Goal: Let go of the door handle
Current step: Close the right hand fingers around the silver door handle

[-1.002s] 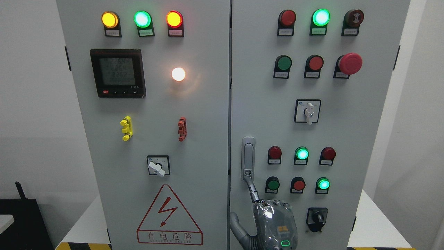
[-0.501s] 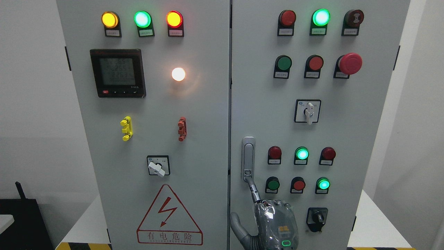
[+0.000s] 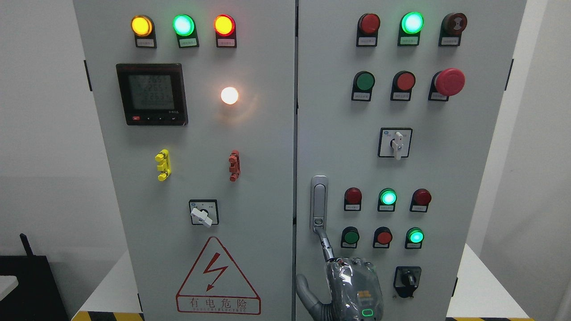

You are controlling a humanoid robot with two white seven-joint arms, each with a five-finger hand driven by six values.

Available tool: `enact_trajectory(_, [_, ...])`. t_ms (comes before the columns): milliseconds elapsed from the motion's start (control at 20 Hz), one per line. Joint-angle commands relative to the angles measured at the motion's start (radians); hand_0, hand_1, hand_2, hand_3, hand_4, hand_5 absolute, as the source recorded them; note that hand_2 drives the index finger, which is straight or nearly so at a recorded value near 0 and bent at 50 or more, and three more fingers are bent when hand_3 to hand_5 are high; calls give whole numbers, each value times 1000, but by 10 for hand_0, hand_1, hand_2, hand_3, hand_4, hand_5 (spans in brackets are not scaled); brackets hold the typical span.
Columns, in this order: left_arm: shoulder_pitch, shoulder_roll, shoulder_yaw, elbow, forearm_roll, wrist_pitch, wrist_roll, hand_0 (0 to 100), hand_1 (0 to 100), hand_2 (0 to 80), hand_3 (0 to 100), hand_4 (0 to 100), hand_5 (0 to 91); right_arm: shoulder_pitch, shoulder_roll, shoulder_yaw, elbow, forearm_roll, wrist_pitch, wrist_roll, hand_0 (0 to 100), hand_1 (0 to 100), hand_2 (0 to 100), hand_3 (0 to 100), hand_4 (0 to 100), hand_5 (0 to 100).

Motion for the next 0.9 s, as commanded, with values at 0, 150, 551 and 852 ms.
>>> enact_trajectory(0, [0, 0, 0, -9, -28, -1, 1, 120, 389, 0, 0, 0, 0, 1, 0, -1, 2, 0, 0, 5, 438, 289, 0, 1000, 1000, 994])
enact_trajectory(150, [0, 0, 0, -9, -28, -1, 1, 120, 389, 0, 0, 0, 0, 1, 0, -1, 2, 0, 0, 3, 437, 289, 0, 1000, 1000, 994])
enact_trajectory(551, [0, 0, 0, -9, -28, -1, 1, 120, 389, 0, 0, 0, 0, 0, 1, -1, -1, -3, -4, -9, 437, 290, 0, 1000, 1000, 992])
enact_trajectory(852, [0, 0, 0, -9, -28, -1, 1, 120, 389, 0, 0, 0, 0, 0, 1, 1, -3, -3, -7, -34, 437, 289, 0, 1000, 1000, 992])
